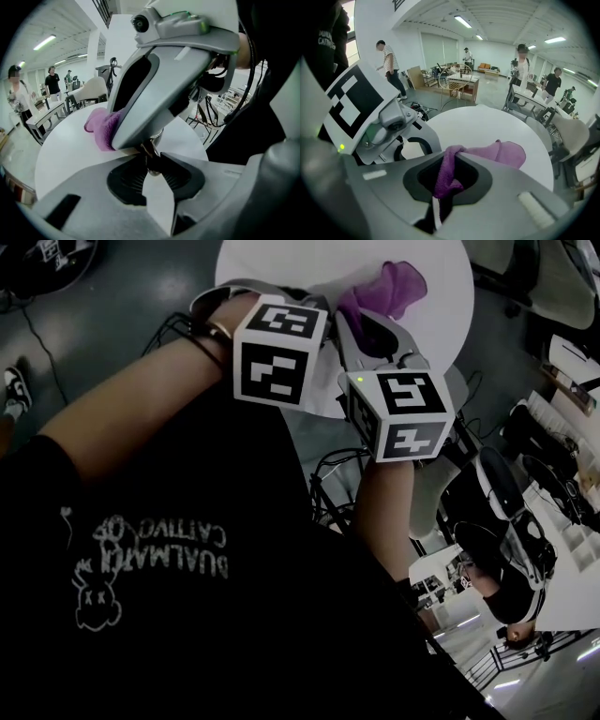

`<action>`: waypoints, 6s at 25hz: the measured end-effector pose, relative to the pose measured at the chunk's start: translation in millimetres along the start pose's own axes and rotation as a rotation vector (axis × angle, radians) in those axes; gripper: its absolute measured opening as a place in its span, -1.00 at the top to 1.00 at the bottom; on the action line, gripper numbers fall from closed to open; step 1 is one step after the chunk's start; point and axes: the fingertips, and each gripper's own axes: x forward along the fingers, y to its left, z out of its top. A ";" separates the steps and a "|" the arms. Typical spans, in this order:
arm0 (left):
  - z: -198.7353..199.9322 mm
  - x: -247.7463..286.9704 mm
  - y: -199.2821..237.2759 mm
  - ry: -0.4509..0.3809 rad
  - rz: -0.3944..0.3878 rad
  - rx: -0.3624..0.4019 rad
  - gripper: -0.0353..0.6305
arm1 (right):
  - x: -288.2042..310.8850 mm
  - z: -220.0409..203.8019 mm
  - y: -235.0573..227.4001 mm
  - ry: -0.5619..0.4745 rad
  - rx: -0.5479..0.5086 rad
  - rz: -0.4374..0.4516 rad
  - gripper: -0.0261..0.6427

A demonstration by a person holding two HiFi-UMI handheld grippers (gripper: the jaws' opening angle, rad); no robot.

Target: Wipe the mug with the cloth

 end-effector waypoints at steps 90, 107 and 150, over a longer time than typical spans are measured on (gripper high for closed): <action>9.5 29.1 78.1 0.355 0.195 -0.460 0.65 | 19.9 -27.2 -158.8 -0.122 0.466 0.788 0.83; 9.9 28.2 69.5 0.375 0.143 -0.404 0.64 | -15.1 -103.6 -144.6 -0.181 0.740 0.651 0.85; -3.4 22.6 55.9 0.488 -0.013 -0.157 0.67 | -15.6 -124.4 -44.3 -0.303 0.924 0.229 0.85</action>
